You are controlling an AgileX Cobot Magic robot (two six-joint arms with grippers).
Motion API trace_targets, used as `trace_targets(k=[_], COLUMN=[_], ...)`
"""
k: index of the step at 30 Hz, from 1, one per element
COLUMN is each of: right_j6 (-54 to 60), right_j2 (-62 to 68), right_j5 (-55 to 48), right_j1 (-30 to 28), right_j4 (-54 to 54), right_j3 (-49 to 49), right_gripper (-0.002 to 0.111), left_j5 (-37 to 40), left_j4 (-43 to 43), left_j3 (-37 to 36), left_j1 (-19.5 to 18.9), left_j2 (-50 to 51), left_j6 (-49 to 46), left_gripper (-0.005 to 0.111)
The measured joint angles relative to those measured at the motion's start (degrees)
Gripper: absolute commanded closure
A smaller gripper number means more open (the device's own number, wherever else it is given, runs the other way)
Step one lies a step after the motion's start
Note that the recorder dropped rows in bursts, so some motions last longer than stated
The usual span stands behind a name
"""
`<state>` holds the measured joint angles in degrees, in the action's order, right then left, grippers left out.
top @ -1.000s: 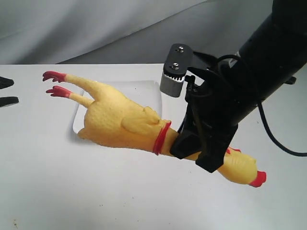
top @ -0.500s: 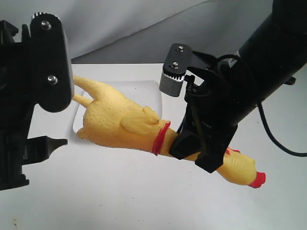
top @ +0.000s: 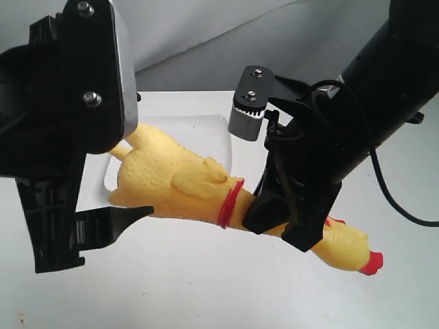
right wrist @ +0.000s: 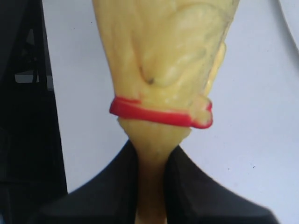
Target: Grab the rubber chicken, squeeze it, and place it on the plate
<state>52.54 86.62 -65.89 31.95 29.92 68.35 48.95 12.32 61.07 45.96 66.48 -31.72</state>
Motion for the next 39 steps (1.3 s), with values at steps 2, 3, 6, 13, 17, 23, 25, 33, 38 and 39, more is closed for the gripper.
trace_targets(k=[2,3,6,13,17,23,25,33,38,39], right_j6=[0.0,0.0,0.0,0.0,0.0,0.1,0.1,0.1,0.1,0.1], right_j2=[0.1,0.1,0.1,0.2,0.3,0.3,0.3,0.3,0.3,0.3], right_j5=[-0.1,-0.1,-0.1,-0.6,-0.9,-1.2,-1.2,-1.6,-1.6,-1.6], right_j1=[0.0,0.0,0.0,0.0,0.0,0.0,0.0,0.0,0.0,0.0], right_j4=[0.6,0.9,1.7,1.9,1.8,1.8,2.1,2.4,2.6,2.7], right_j3=[0.0,0.0,0.0,0.0,-0.1,-0.1,-0.1,-0.1,-0.1,-0.1], right_gripper=[0.108,0.108,0.108,0.108,0.108,0.108,0.108,0.108,0.108,0.108], left_j5=[-0.7,-0.7,-0.7,-1.1,-1.3,-1.4,-1.3,-0.6,1.0,1.0], left_j4=[-0.3,-0.4,-0.5,-0.5,-0.5,-0.4,-0.5,-3.1,-3.7,-3.7], left_j3=[0.0,0.0,0.0,0.0,0.0,0.0,0.0,0.0,0.1,0.1], left_j1=[0.0,0.0,0.0,0.0,0.0,0.0,0.0,0.0,0.0,0.0], left_j2=[0.2,0.5,2.6,8.6,10.3,10.5,10.6,10.7,10.7,10.7], left_j6=[-0.1,-0.1,-0.4,-2.9,-3.4,-3.6,-3.8,-4.2,-4.4,-4.4], left_gripper=[0.010,0.010,0.010,0.010,0.017,0.069,0.087,0.107,0.105,0.102])
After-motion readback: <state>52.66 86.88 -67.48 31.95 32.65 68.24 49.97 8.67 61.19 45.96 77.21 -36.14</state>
